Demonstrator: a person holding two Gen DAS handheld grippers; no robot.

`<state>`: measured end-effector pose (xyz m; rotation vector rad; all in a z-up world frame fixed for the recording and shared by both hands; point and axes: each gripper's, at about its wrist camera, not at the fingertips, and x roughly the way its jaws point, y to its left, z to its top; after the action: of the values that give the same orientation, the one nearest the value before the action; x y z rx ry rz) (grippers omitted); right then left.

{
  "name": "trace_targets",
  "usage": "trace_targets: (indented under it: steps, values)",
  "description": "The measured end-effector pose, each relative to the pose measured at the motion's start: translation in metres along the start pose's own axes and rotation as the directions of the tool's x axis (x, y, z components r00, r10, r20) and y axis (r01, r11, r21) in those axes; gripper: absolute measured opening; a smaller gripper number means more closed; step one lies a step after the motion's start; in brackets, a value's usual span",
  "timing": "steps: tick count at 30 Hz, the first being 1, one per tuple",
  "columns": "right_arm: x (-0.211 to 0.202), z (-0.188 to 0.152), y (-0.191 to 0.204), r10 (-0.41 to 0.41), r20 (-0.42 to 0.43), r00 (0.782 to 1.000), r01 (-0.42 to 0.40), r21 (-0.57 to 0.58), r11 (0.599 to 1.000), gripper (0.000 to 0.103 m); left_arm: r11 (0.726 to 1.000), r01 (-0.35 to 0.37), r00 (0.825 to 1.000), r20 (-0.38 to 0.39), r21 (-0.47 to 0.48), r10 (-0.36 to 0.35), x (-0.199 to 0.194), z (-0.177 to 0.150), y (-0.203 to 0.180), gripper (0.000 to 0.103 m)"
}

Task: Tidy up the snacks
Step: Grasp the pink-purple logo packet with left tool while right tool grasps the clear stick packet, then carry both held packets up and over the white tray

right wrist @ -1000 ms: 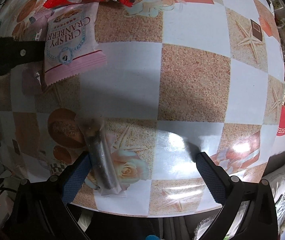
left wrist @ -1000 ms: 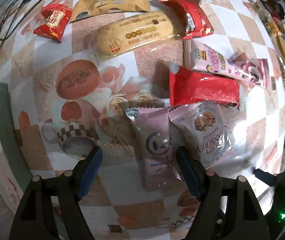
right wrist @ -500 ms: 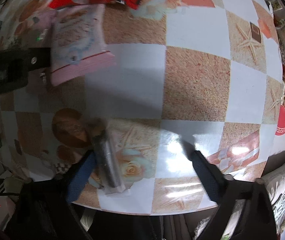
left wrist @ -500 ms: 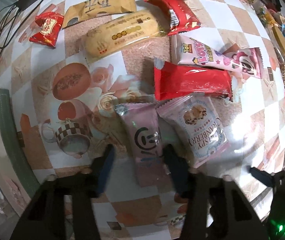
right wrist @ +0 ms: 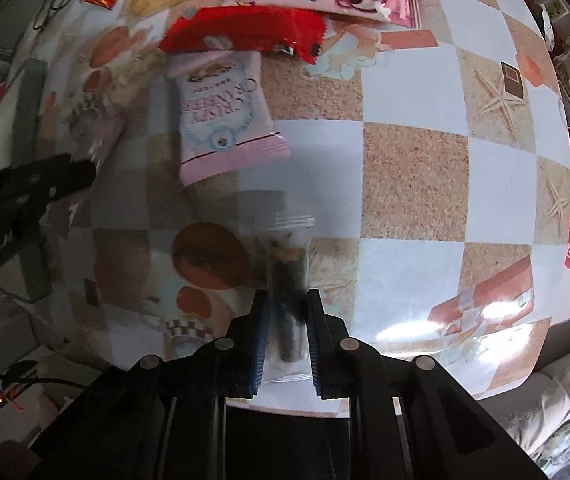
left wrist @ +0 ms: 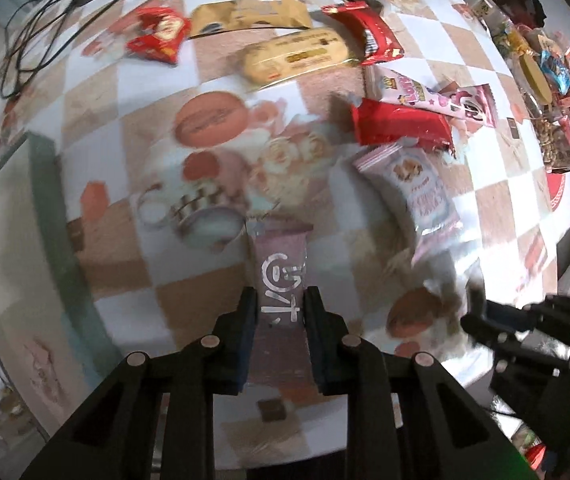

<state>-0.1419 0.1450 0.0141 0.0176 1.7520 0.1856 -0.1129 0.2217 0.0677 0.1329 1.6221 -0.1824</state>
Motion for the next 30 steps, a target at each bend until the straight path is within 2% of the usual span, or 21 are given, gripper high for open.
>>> trace_targets:
  steps: [8,14,21,26,27,28,30]
  values:
    - [-0.027,0.003,0.01,0.011,0.031,0.999,-0.01,-0.021,1.0,0.019,0.999,-0.011,0.999,0.045,-0.033,0.012,-0.022,-0.036,0.028,0.026]
    - [-0.044,0.009,0.017,0.021,0.058,0.998,-0.02,-0.027,0.999,0.019,0.997,0.012,0.997,0.077,-0.073,-0.007,-0.033,-0.051,0.051,0.026]
    - [-0.046,0.011,0.024,0.02,0.067,0.998,-0.02,-0.008,1.0,0.019,0.993,0.041,0.996,0.082,-0.109,-0.033,-0.043,-0.055,0.085,0.026]
    - [-0.051,0.008,0.019,0.027,0.076,0.997,-0.026,-0.006,1.0,0.02,0.993,0.059,0.997,0.064,-0.103,-0.053,-0.036,-0.049,0.082,0.027]
    - [-0.05,0.009,0.016,0.027,0.073,0.997,-0.026,-0.005,1.0,0.02,0.995,0.047,0.998,0.051,-0.087,-0.043,-0.032,-0.047,0.078,0.031]
    - [-0.05,0.009,0.014,0.025,0.072,0.997,-0.025,-0.003,1.0,0.02,0.997,0.036,0.999,0.041,-0.073,-0.034,-0.028,-0.045,0.075,0.04]
    - [-0.049,0.007,0.007,0.024,0.068,0.997,-0.025,0.012,1.0,0.02,0.999,0.012,1.0,0.027,-0.05,-0.01,-0.017,-0.042,0.067,0.053]
